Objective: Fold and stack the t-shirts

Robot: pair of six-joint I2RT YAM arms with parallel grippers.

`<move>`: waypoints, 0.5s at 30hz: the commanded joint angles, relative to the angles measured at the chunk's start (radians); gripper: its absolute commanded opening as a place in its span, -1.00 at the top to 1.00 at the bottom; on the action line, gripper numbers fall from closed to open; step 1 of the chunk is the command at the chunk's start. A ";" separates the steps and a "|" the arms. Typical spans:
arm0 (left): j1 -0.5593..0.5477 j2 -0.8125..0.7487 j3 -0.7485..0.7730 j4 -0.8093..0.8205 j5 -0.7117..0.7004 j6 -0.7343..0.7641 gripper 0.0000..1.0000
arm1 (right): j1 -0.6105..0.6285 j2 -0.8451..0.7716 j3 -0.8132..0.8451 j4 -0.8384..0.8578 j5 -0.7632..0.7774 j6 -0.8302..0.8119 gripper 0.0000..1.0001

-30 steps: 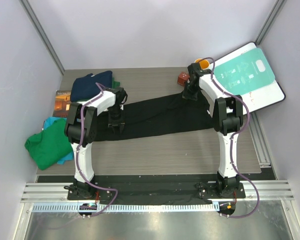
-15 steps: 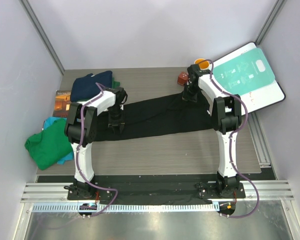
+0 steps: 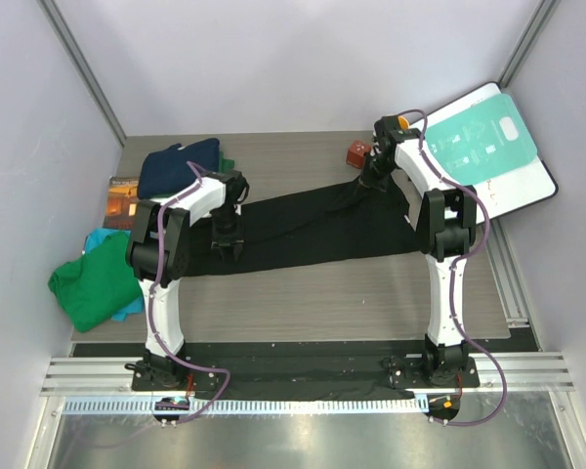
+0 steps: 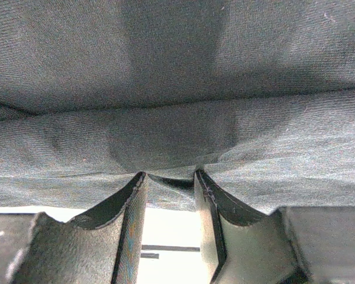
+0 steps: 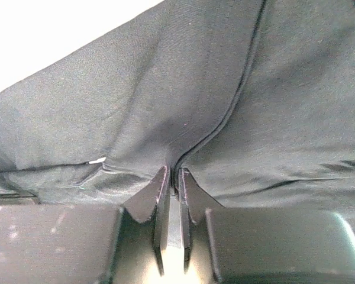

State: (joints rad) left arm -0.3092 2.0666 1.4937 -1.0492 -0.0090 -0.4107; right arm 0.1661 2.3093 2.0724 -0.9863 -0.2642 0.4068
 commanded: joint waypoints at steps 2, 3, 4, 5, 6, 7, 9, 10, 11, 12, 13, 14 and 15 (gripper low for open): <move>0.001 0.029 -0.001 0.037 0.006 0.007 0.24 | -0.007 -0.031 0.045 0.000 -0.036 0.023 0.67; 0.001 0.029 -0.001 0.037 0.006 0.006 0.24 | -0.010 -0.031 0.043 0.003 -0.041 0.026 0.67; 0.001 0.030 -0.001 0.037 0.006 0.006 0.24 | -0.013 -0.030 0.043 0.003 -0.049 0.029 0.67; 0.001 0.030 -0.001 0.037 0.006 0.006 0.24 | -0.017 -0.027 0.043 0.006 -0.056 0.035 0.71; 0.001 0.029 -0.001 0.037 0.006 0.006 0.25 | -0.017 -0.027 0.046 0.009 -0.059 0.036 0.75; -0.001 0.029 -0.003 0.035 0.006 0.006 0.24 | -0.017 -0.025 0.049 0.012 -0.058 0.036 0.79; 0.001 0.029 -0.003 0.035 0.006 0.006 0.24 | -0.017 -0.022 0.061 0.017 -0.063 0.043 0.98; 0.001 0.030 -0.003 0.035 0.006 0.006 0.25 | -0.017 -0.022 0.064 0.021 -0.064 0.046 0.98; 0.001 0.032 -0.003 0.035 0.006 0.006 0.24 | -0.017 -0.024 0.068 0.028 -0.064 0.047 0.98; 0.001 0.032 -0.001 0.035 0.006 0.006 0.25 | -0.017 -0.024 0.071 0.040 -0.064 0.049 0.98; 0.001 0.032 0.000 0.035 0.006 0.007 0.25 | -0.017 -0.022 0.074 0.044 -0.073 0.049 0.98; 0.001 0.032 0.002 0.035 0.006 0.007 0.25 | -0.017 -0.021 0.077 0.046 -0.075 0.049 0.98; 0.001 0.032 0.003 0.034 0.006 0.007 0.25 | -0.017 -0.021 0.080 0.049 -0.078 0.049 0.98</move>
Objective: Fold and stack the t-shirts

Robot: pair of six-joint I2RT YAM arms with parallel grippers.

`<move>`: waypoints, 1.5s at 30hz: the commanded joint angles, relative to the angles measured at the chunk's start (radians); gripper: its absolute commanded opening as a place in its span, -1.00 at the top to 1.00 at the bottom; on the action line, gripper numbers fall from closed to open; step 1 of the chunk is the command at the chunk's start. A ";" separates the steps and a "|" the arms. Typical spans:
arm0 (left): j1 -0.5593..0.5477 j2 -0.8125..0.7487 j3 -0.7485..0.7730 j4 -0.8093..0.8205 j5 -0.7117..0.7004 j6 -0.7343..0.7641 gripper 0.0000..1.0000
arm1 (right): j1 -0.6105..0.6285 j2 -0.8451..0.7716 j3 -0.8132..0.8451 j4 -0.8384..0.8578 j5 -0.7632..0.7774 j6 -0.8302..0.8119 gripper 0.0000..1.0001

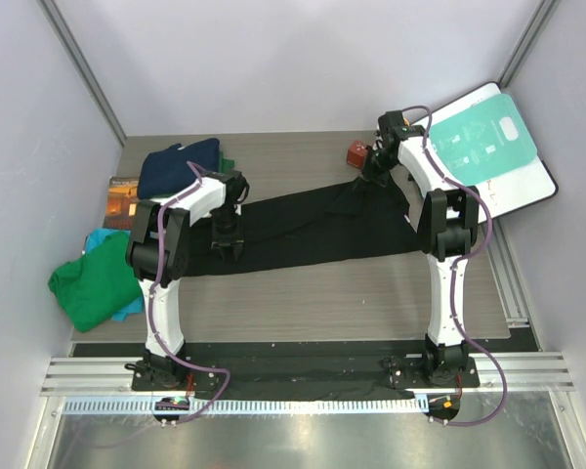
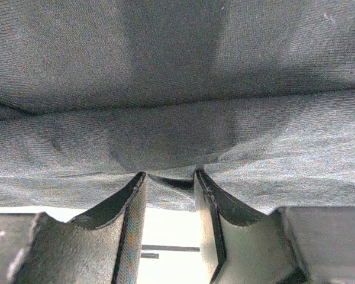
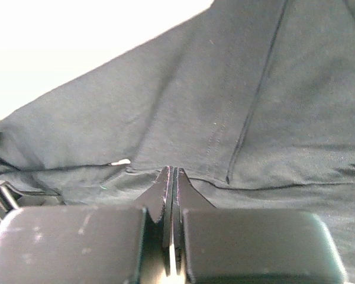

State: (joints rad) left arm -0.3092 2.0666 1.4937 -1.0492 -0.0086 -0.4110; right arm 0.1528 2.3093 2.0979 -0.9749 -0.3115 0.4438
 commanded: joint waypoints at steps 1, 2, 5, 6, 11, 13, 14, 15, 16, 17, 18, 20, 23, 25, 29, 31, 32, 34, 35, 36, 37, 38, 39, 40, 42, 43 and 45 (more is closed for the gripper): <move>0.001 0.035 0.005 0.034 0.006 0.008 0.25 | -0.006 -0.021 0.054 0.041 -0.032 0.012 0.98; 0.001 0.035 0.007 0.032 0.006 0.006 0.25 | -0.004 -0.021 0.054 0.041 -0.034 0.010 0.98; 0.001 0.038 0.005 0.032 0.006 0.008 0.25 | -0.004 -0.027 0.047 0.042 -0.054 -0.005 0.98; 0.001 0.036 0.004 0.032 0.006 0.008 0.26 | -0.004 -0.028 0.039 0.036 -0.052 -0.013 0.94; 0.001 0.044 0.005 0.031 0.006 0.006 0.25 | -0.004 -0.060 -0.036 0.028 -0.018 -0.025 0.44; 0.001 0.046 0.008 0.032 0.006 0.006 0.25 | -0.004 -0.071 -0.082 0.027 -0.012 -0.027 0.43; 0.001 0.047 0.011 0.031 0.006 0.006 0.25 | -0.004 -0.076 -0.096 0.028 -0.011 -0.030 0.43; 0.001 0.049 0.013 0.031 0.006 0.006 0.25 | -0.004 -0.082 -0.122 0.033 -0.002 -0.033 0.42; 0.001 0.052 0.017 0.029 0.006 0.006 0.25 | -0.004 -0.085 -0.131 0.033 0.000 -0.034 0.41; 0.001 0.053 0.019 0.028 0.006 0.006 0.26 | -0.006 -0.085 -0.139 0.035 0.002 -0.037 0.40; 0.001 0.053 0.019 0.028 0.004 0.006 0.26 | -0.004 -0.085 -0.150 0.039 0.006 -0.040 0.40; 0.001 0.053 0.020 0.026 0.006 0.006 0.26 | -0.004 -0.080 -0.154 0.041 0.015 -0.042 0.40; 0.001 0.053 0.019 0.028 0.006 0.008 0.26 | -0.004 -0.068 -0.151 0.045 0.011 -0.039 0.40; 0.001 0.052 0.017 0.028 0.006 0.008 0.26 | -0.004 -0.062 -0.144 0.050 0.008 -0.034 0.40; 0.001 0.052 0.017 0.026 0.006 0.008 0.26 | -0.004 -0.054 -0.131 0.050 0.009 -0.036 0.39; 0.001 0.052 0.017 0.028 0.006 0.008 0.26 | -0.004 -0.054 -0.118 0.038 0.017 -0.043 0.39; 0.001 0.052 0.017 0.026 0.006 0.008 0.26 | -0.004 -0.057 -0.119 0.035 0.026 -0.047 0.38; 0.001 0.056 0.019 0.028 0.006 0.008 0.26 | -0.004 -0.059 -0.118 0.025 0.041 -0.056 0.38; 0.001 0.058 0.020 0.026 0.006 0.008 0.26 | -0.004 -0.060 -0.118 0.022 0.051 -0.059 0.38; 0.001 0.059 0.020 0.028 0.006 0.006 0.26 | -0.004 -0.062 -0.118 0.021 0.051 -0.062 0.38; 0.001 0.061 0.020 0.028 0.006 0.008 0.26 | -0.006 -0.062 -0.121 0.021 0.054 -0.062 0.38; 0.001 0.059 0.022 0.026 0.006 0.008 0.26 | -0.004 -0.062 -0.122 0.021 0.055 -0.060 0.38; 0.001 0.059 0.022 0.026 0.006 0.008 0.26 | -0.004 -0.059 -0.124 0.021 0.054 -0.062 0.38; 0.001 0.061 0.022 0.026 0.006 0.008 0.26 | -0.004 -0.057 -0.124 0.021 0.052 -0.060 0.38; 0.001 0.059 0.020 0.028 0.006 0.008 0.26 | -0.004 -0.054 -0.122 0.021 0.049 -0.059 0.38; 0.001 0.061 0.019 0.028 0.004 0.008 0.26 | -0.004 -0.054 -0.121 0.021 0.049 -0.059 0.38; 0.001 0.059 0.017 0.029 0.006 0.008 0.27 | -0.004 -0.050 -0.118 0.024 0.046 -0.059 0.38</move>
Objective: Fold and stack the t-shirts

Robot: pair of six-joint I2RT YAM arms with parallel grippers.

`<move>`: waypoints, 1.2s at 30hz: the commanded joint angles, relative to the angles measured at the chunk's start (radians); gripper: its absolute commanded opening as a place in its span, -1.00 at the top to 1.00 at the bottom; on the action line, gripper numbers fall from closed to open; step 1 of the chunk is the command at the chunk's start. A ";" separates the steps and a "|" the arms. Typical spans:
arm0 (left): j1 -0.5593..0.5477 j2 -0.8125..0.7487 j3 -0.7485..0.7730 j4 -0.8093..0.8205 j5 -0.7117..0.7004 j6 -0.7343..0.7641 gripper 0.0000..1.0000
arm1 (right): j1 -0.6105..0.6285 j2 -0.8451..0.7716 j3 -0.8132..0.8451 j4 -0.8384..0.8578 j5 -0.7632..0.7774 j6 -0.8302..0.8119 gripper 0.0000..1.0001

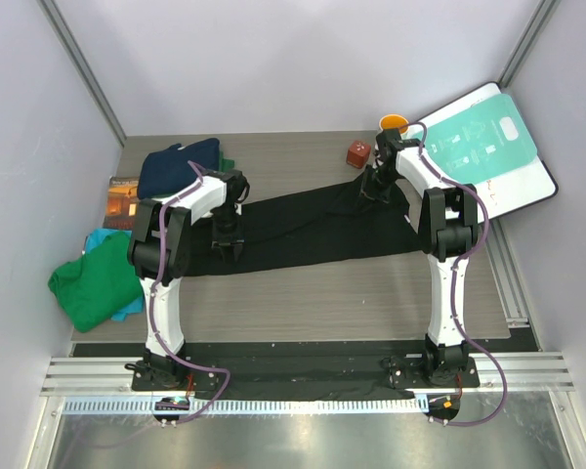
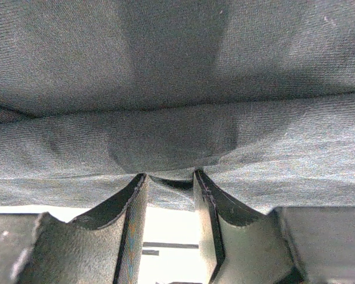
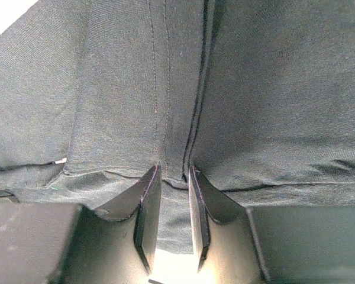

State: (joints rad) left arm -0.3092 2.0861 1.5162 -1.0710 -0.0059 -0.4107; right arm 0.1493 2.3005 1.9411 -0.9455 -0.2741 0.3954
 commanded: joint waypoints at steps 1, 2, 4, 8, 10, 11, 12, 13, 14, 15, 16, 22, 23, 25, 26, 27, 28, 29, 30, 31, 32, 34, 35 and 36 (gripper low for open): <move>0.001 0.042 -0.007 0.051 0.003 0.007 0.26 | -0.001 -0.038 0.038 -0.007 0.007 -0.010 0.38; 0.001 0.042 -0.007 0.051 0.003 0.007 0.27 | -0.001 -0.035 0.038 -0.007 0.007 -0.010 0.38; 0.001 0.042 -0.008 0.052 0.003 0.007 0.26 | -0.001 -0.027 0.038 -0.007 0.006 -0.007 0.38; 0.001 0.040 -0.011 0.054 0.003 0.007 0.26 | 0.001 -0.021 0.035 0.001 0.001 -0.006 0.39; 0.001 0.040 -0.014 0.054 0.003 0.007 0.27 | 0.003 -0.016 0.035 0.004 0.001 -0.003 0.42; 0.001 0.038 -0.014 0.054 0.003 0.007 0.26 | 0.004 -0.010 0.035 0.005 0.004 -0.001 0.42; 0.001 0.040 -0.014 0.054 0.003 0.007 0.26 | 0.006 -0.010 0.035 0.005 0.003 -0.003 0.43; 0.001 0.038 -0.014 0.054 0.003 0.009 0.27 | 0.006 -0.007 0.033 0.011 0.003 0.000 0.43; 0.001 0.038 -0.014 0.054 0.003 0.007 0.27 | 0.007 -0.007 0.033 0.014 0.004 0.000 0.45; 0.001 0.038 -0.016 0.054 0.003 0.007 0.26 | 0.009 -0.006 0.032 0.016 0.004 0.000 0.46; 0.001 0.038 -0.016 0.055 0.003 0.007 0.26 | 0.012 -0.003 0.033 0.020 0.006 0.000 0.46; 0.001 0.037 -0.017 0.054 0.001 0.007 0.27 | 0.022 0.011 0.025 0.020 0.024 -0.003 0.56; 0.001 0.035 -0.017 0.054 0.001 0.009 0.26 | 0.022 0.013 0.027 0.019 0.027 -0.004 0.63; 0.001 0.037 -0.014 0.055 0.003 0.007 0.27 | 0.026 0.014 0.024 0.019 0.036 -0.007 0.63; -0.001 0.035 -0.014 0.054 0.003 0.007 0.27 | 0.027 0.016 0.024 0.020 0.041 -0.012 0.63; 0.001 0.035 -0.014 0.054 0.003 0.007 0.26 | 0.027 0.017 0.022 0.019 0.045 -0.012 0.63; 0.001 0.037 -0.011 0.052 0.003 0.007 0.27 | 0.029 0.016 0.016 0.019 0.046 -0.012 0.63; 0.001 0.037 -0.010 0.052 0.003 0.009 0.27 | 0.027 0.016 0.015 0.019 0.049 -0.013 0.63; 0.001 0.035 -0.010 0.052 0.003 0.009 0.27 | 0.029 0.016 0.013 0.019 0.061 -0.016 0.63; 0.001 0.035 -0.008 0.052 0.003 0.009 0.27 | 0.030 0.017 0.009 0.019 0.065 -0.020 0.61; 0.001 0.035 -0.008 0.049 0.003 0.009 0.27 | 0.032 0.017 0.009 0.014 0.073 -0.021 0.49; 0.001 0.035 -0.007 0.049 0.001 0.009 0.26 | 0.030 0.005 -0.001 0.007 0.090 -0.029 0.41; 0.001 0.034 -0.008 0.049 0.001 0.009 0.27 | 0.032 -0.001 -0.004 0.007 0.096 -0.032 0.34; 0.001 0.035 -0.008 0.049 0.001 0.009 0.27 | 0.032 -0.004 -0.010 0.007 0.102 -0.038 0.29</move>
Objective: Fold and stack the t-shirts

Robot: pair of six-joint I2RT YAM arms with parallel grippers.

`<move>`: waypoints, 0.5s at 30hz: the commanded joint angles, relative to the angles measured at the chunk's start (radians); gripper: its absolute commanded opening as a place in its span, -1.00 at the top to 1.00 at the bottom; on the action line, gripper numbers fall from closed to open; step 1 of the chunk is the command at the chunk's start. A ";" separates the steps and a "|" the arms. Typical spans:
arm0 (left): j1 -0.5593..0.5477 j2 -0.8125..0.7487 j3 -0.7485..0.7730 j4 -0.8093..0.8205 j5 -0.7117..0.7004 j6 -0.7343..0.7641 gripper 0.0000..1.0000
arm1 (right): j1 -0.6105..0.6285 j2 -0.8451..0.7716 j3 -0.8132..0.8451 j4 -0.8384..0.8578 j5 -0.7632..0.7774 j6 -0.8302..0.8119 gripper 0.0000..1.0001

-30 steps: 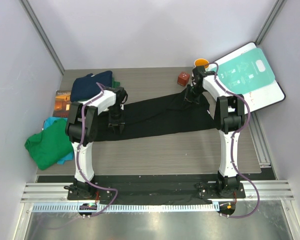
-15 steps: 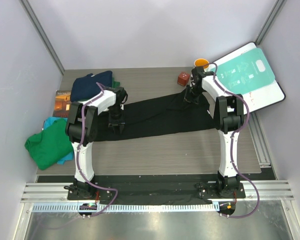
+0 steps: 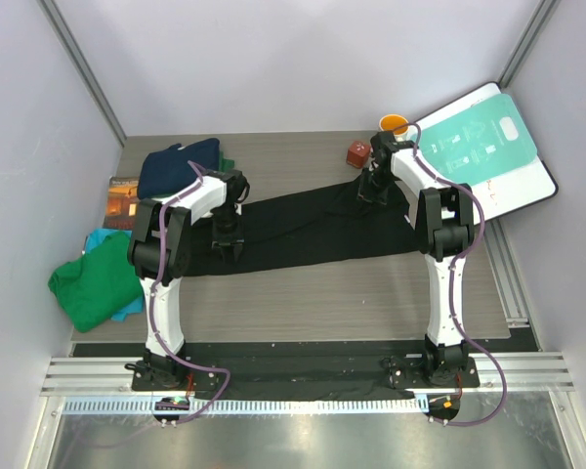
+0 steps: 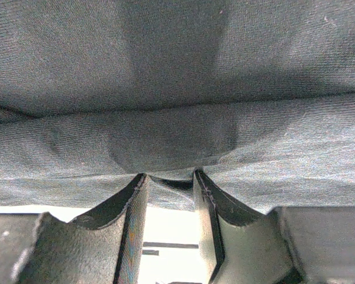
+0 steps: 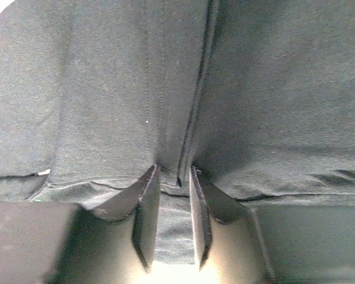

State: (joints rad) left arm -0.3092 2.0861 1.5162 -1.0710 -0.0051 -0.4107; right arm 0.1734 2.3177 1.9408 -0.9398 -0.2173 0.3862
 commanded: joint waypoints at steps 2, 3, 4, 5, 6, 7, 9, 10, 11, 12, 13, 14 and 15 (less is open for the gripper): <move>0.001 0.038 -0.008 0.051 0.001 0.009 0.26 | 0.006 -0.027 -0.019 0.001 0.068 -0.035 0.23; 0.001 0.038 -0.007 0.049 0.002 0.007 0.27 | 0.008 -0.026 -0.019 -0.001 0.070 -0.036 0.23; 0.001 0.040 -0.007 0.051 0.002 0.007 0.27 | 0.008 -0.023 -0.023 -0.001 0.065 -0.041 0.23; 0.001 0.042 -0.005 0.049 0.002 0.007 0.27 | 0.008 -0.021 -0.023 -0.001 0.064 -0.038 0.23; 0.001 0.042 -0.007 0.051 0.002 0.007 0.27 | 0.008 -0.018 -0.023 0.001 0.059 -0.035 0.23; -0.001 0.042 -0.008 0.052 0.002 0.007 0.27 | 0.008 -0.015 -0.023 0.002 0.055 -0.029 0.24; 0.001 0.038 -0.014 0.054 0.002 0.007 0.27 | 0.008 -0.011 -0.026 0.013 0.041 -0.024 0.29; -0.001 0.037 -0.016 0.055 0.001 0.007 0.27 | 0.008 -0.009 -0.026 0.016 0.036 -0.017 0.36; 0.001 0.034 -0.019 0.055 0.001 0.007 0.27 | 0.008 -0.006 -0.025 0.019 0.030 -0.015 0.43; 0.001 0.034 -0.024 0.057 -0.001 0.007 0.27 | 0.006 -0.004 -0.020 0.024 0.026 -0.012 0.50; 0.001 0.032 -0.028 0.057 -0.003 0.007 0.26 | 0.009 -0.004 -0.019 0.024 0.024 -0.009 0.64; 0.001 0.032 -0.028 0.057 -0.003 0.007 0.27 | 0.008 -0.003 -0.017 0.025 0.018 -0.003 0.70; 0.001 0.032 -0.031 0.059 -0.003 0.007 0.27 | 0.009 -0.004 -0.013 0.027 0.015 -0.001 0.75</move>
State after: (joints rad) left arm -0.3092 2.0861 1.5158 -1.0706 -0.0055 -0.4107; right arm 0.1749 2.3177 1.9305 -0.9379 -0.1905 0.3740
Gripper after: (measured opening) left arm 0.369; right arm 0.172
